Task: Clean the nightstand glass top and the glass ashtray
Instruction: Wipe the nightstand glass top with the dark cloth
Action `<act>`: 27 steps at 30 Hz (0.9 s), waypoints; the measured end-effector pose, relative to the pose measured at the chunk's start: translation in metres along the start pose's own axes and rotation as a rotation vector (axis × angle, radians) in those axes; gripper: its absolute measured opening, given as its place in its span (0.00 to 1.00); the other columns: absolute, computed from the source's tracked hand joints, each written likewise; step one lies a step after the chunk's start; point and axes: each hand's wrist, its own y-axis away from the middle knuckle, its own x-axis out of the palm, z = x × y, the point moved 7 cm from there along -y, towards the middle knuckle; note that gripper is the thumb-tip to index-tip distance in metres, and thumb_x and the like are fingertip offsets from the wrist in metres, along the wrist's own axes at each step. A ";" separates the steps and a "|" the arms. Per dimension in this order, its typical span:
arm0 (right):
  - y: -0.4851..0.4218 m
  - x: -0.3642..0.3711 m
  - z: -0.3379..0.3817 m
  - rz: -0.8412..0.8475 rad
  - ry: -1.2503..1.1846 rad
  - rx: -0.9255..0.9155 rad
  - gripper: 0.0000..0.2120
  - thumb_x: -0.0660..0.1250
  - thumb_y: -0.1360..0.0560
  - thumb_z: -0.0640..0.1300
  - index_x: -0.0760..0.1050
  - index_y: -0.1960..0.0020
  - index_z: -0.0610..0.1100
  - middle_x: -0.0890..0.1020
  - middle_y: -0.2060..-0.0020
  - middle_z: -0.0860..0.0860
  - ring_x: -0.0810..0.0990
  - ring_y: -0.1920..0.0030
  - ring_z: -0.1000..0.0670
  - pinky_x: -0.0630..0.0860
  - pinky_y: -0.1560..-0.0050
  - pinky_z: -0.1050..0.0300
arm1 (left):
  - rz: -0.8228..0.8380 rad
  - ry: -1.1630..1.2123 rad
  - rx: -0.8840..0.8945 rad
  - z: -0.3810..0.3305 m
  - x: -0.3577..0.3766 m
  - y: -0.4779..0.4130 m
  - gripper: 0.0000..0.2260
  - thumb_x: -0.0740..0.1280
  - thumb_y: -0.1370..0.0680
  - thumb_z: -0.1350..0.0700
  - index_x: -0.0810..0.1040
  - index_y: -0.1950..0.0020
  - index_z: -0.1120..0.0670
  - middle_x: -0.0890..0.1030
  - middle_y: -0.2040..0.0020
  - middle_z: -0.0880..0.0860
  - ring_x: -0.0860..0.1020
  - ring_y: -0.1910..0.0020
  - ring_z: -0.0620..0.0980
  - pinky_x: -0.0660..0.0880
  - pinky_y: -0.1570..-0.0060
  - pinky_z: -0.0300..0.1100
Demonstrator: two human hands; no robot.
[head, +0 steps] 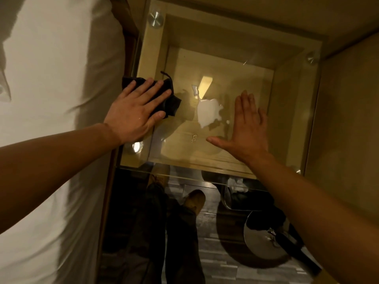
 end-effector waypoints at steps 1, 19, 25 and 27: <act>-0.001 0.000 0.001 -0.003 0.009 0.003 0.64 0.49 0.36 0.87 0.46 0.17 0.41 0.46 0.16 0.44 0.42 0.17 0.46 0.44 0.21 0.40 | 0.000 -0.001 0.003 -0.001 0.001 0.001 0.28 0.44 0.13 0.37 0.55 0.15 0.46 0.58 0.15 0.54 0.55 0.16 0.56 0.51 0.18 0.59; 0.002 -0.005 0.004 -0.004 0.005 0.029 0.64 0.48 0.36 0.87 0.45 0.17 0.42 0.46 0.16 0.44 0.42 0.17 0.46 0.45 0.21 0.39 | -0.039 0.007 -0.029 -0.027 0.022 0.066 0.27 0.47 0.13 0.39 0.56 0.15 0.46 0.59 0.15 0.53 0.55 0.16 0.55 0.53 0.18 0.59; 0.003 -0.006 0.004 -0.007 -0.001 0.033 0.63 0.49 0.36 0.87 0.45 0.17 0.43 0.46 0.16 0.45 0.42 0.17 0.46 0.45 0.20 0.40 | -0.091 0.025 -0.040 -0.038 0.036 0.101 0.26 0.49 0.12 0.40 0.57 0.15 0.47 0.59 0.15 0.54 0.55 0.16 0.54 0.55 0.19 0.59; 0.003 -0.005 0.004 -0.003 -0.002 0.031 0.63 0.49 0.36 0.87 0.45 0.17 0.43 0.46 0.16 0.45 0.42 0.17 0.46 0.43 0.21 0.40 | -0.112 0.048 -0.050 -0.042 0.039 0.112 0.25 0.50 0.12 0.41 0.59 0.15 0.48 0.60 0.15 0.54 0.55 0.16 0.53 0.55 0.18 0.57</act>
